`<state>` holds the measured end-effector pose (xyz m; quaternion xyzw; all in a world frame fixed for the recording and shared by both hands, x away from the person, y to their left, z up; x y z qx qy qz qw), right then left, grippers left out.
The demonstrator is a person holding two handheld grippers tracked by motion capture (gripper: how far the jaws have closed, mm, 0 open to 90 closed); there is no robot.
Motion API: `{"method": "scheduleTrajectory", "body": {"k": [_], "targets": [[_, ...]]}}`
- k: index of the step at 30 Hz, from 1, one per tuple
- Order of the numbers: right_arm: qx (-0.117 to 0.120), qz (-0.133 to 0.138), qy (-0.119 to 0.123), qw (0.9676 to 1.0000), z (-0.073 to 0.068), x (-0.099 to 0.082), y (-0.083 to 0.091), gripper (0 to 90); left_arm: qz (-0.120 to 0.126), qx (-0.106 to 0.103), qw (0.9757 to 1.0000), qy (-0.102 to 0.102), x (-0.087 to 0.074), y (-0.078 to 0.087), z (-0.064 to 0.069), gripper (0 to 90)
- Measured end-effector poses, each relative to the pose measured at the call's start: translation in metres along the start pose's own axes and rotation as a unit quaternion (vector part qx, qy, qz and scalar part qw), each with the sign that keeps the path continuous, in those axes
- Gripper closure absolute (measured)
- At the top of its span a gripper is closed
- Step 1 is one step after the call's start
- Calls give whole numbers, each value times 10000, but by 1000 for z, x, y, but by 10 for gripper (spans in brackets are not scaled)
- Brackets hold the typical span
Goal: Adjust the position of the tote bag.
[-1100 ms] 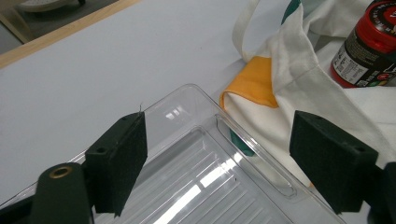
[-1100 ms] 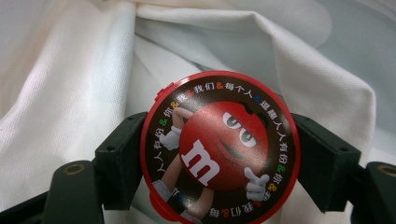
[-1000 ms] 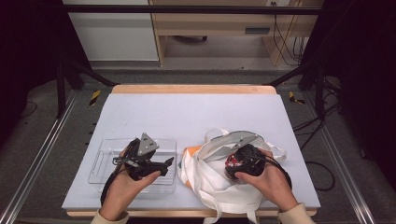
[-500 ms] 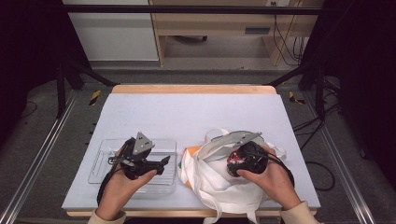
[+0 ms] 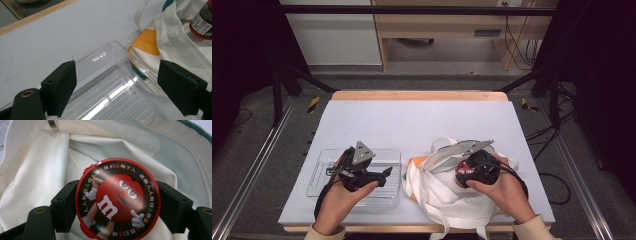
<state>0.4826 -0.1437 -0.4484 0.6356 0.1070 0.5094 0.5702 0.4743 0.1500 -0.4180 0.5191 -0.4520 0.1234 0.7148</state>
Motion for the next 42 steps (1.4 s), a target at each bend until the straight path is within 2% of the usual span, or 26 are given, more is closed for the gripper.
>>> {"method": "scheduleTrajectory", "body": {"k": [9, 23, 30, 33, 42], "targets": [[-15, 58, 0, 10000, 1, 2, 5, 257, -37, 5, 10000, 5, -1, 0, -3, 139], [-63, 231, 67, 9997, 1, 13, 23, 257, -101, 44, 9999, 42, -8, -1, -9, 127], [-139, 270, 121, 9995, 3, 20, 34, 257, -134, 163, 9997, 120, -12, 4, -22, 115], [-135, 300, 149, 9993, 3, 24, 39, 257, -150, 196, 9996, 159, -14, 6, -32, 103], [-172, 459, 305, 9983, 0, 48, 55, 257, -84, 371, 9987, 345, -16, 18, -55, 99]]}}
Point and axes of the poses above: each handheld gripper's, and its own axes: y roughly backward along the jaws, x roughly out of its top, z roughly to its right, the point moved 7 cm from there along -y, roughly forward along the jaws, and after that the axes turned 11 degrees about y, right-handed, at the moved point
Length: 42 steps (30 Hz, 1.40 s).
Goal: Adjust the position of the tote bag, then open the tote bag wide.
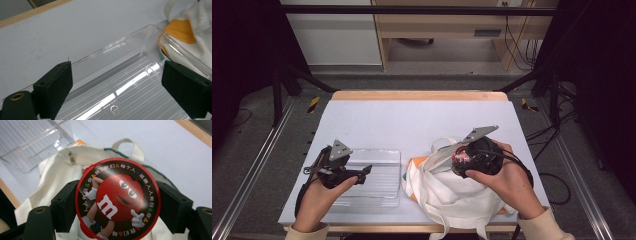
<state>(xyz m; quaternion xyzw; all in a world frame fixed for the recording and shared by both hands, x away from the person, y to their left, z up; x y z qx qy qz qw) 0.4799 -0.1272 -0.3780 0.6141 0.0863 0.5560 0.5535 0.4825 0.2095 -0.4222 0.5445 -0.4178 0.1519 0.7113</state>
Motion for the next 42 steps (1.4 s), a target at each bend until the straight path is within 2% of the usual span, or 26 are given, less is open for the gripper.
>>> {"method": "scheduleTrajectory", "body": {"k": [7, 9, 12, 15, 19, 22, 25, 28, 33, 37, 42], "targets": [[34, 155, 176, 9997, -7, 25, 7, 257, 100, 50, 9999, 127, 1, 5, -12, 99], [51, 189, 180, 9996, -9, 31, 8, 257, 75, 57, 9999, 109, 1, 6, -14, 99], [98, 242, 243, 9994, -14, 41, 8, 257, 155, 91, 9996, 238, 1, 11, -21, 98], [127, 288, 304, 9990, -17, 50, 9, 257, 164, 81, 9995, 252, 2, 14, -24, 93], [228, 363, 342, 9985, -19, 63, 8, 257, 109, 35, 9999, 103, 0, 18, -28, 80], [218, 388, 417, 9981, -21, 75, 8, 257, 127, -19, 9998, 144, 0, 16, -29, 77], [238, 403, 484, 9977, -23, 85, 4, 257, 41, -55, 10000, -8, -3, 15, -29, 66], [273, 405, 524, 9974, -25, 91, -2, 257, 11, -58, 10000, -15, -5, 13, -32, 64], [315, 428, 530, 9972, -26, 103, -12, 257, -46, 30, 10000, 62, -9, 11, -38, 64], [354, 434, 553, 9969, -28, 111, -18, 257, 17, 38, 9999, 122, -8, 13, -41, 64], [396, 437, 572, 9966, -32, 119, -25, 257, -17, 53, 9999, 125, -9, 15, -45, 65]]}}
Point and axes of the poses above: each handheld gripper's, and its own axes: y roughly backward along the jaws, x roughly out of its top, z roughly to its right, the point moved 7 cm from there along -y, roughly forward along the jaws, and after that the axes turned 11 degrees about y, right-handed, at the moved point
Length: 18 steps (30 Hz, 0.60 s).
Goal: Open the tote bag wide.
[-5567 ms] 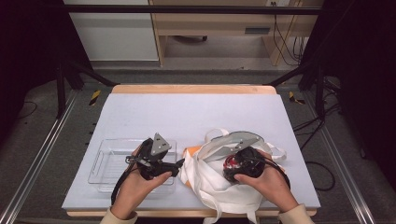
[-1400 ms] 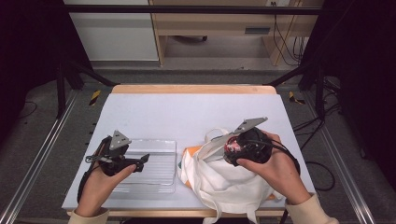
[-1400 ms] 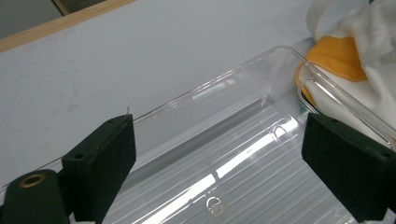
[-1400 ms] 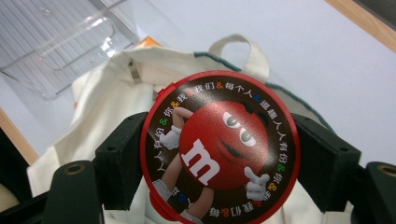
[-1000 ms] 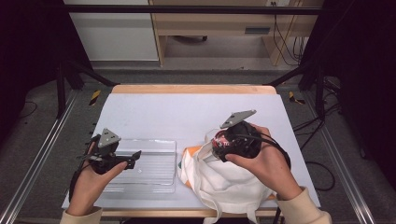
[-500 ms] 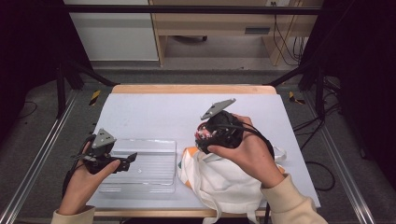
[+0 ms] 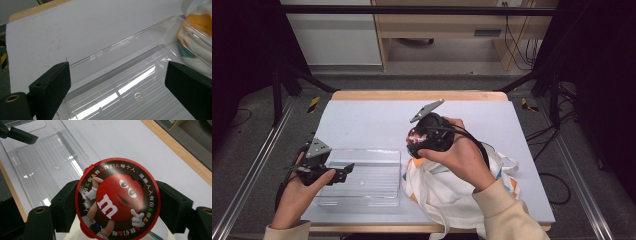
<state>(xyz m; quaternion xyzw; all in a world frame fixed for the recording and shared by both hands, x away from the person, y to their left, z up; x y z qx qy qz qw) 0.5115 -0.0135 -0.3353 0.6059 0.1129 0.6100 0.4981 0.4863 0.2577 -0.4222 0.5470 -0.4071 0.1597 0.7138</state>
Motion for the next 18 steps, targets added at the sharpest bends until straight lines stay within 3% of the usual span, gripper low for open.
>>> {"method": "scheduleTrajectory", "body": {"k": [18], "targets": [[243, -143, 158, 9995, -15, 15, -32, 257, 73, 51, 9998, 163, 0, 8, -16, 67]]}}
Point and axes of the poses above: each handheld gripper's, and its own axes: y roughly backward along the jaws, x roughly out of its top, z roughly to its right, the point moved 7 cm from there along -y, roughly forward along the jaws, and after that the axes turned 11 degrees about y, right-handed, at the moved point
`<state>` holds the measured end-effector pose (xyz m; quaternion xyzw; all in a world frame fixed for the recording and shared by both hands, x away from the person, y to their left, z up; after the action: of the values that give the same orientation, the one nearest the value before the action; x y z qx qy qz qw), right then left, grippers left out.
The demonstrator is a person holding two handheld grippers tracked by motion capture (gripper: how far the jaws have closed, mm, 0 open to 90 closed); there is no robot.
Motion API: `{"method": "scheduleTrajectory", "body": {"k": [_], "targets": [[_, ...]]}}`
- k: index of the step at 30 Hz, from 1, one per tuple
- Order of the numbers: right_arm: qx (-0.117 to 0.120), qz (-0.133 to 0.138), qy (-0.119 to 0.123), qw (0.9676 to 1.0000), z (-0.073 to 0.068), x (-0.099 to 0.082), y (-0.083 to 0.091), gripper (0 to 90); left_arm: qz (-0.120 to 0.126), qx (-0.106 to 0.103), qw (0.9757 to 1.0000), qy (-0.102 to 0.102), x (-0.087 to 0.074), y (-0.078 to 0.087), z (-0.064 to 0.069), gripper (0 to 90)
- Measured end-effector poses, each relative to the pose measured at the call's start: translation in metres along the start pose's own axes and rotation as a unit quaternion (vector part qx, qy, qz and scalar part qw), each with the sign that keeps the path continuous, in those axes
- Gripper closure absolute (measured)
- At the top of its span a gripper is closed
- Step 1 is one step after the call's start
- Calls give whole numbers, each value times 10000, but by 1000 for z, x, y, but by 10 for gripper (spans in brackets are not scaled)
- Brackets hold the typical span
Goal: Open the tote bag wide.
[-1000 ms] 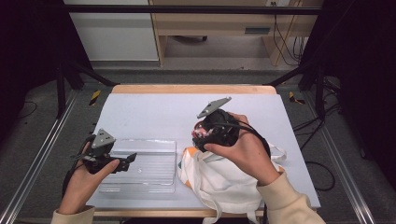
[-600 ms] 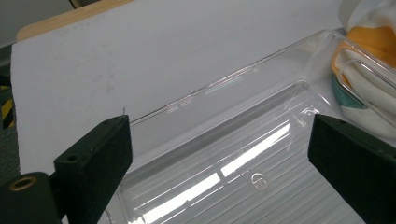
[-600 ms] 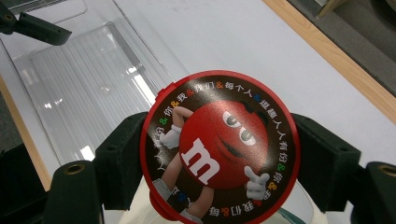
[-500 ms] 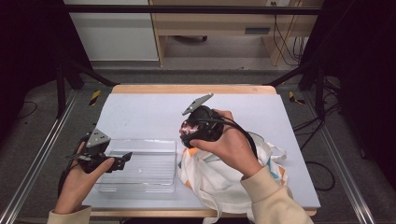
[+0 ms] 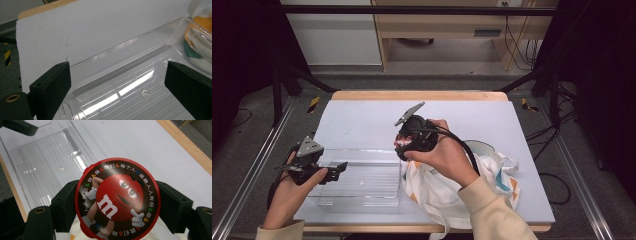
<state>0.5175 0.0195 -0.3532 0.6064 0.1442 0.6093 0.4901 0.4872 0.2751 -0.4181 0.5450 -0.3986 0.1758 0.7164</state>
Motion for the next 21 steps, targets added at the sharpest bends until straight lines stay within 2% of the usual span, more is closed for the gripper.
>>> {"method": "scheduleTrajectory", "body": {"k": [21], "targets": [[136, -12, -6, 9999, -12, 7, -16, 258, 33, -12, 9999, 94, 0, 4, -7, 67]]}}
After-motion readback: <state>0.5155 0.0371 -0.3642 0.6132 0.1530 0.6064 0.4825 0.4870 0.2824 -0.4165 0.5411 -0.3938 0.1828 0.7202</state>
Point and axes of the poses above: each handheld gripper's, and its own axes: y roughly backward along the jaws, x roughly out of its top, z roughly to its right, the point moved 7 cm from there along -y, roughly forward along the jaws, and after that the axes turned 11 degrees about y, right-handed, at the moved point
